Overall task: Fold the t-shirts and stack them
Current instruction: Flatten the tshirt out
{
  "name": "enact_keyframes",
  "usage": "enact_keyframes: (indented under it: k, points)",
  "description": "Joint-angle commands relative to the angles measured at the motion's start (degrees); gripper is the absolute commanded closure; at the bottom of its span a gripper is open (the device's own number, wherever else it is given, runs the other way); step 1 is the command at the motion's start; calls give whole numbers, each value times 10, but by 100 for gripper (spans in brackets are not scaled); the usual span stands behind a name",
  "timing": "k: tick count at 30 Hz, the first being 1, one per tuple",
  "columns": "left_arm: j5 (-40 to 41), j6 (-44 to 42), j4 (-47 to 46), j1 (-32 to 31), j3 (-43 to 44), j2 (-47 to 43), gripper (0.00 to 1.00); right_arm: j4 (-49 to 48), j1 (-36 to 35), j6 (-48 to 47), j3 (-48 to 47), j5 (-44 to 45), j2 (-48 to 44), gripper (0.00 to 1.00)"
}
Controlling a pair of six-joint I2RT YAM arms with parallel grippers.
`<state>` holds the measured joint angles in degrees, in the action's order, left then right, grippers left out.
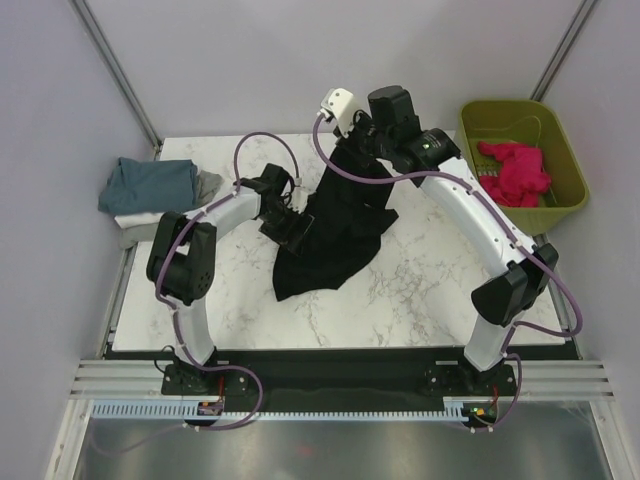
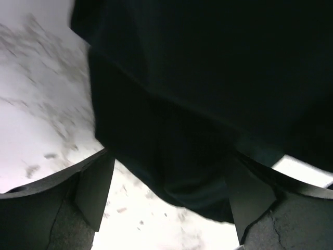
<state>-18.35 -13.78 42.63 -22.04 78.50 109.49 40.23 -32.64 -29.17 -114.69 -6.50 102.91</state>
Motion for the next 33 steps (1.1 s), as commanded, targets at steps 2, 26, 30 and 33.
enact_keyframes:
  k: [2, 26, 30, 33]
  points:
    - [14, 14, -54, 7, 46, 26, 14, -24, -1, -2, -26, 24, -54, 100]
    - [-182, -53, 190, 23, 342, -177, 98, -70, 16, 55, -34, 154, 105, 95]
    - [-215, -25, 183, 5, 389, -136, 98, -94, 15, 79, -89, 242, 121, 16]
    - [-233, -14, 174, -11, 411, -100, 98, -117, 21, 68, -63, 290, 84, 2]
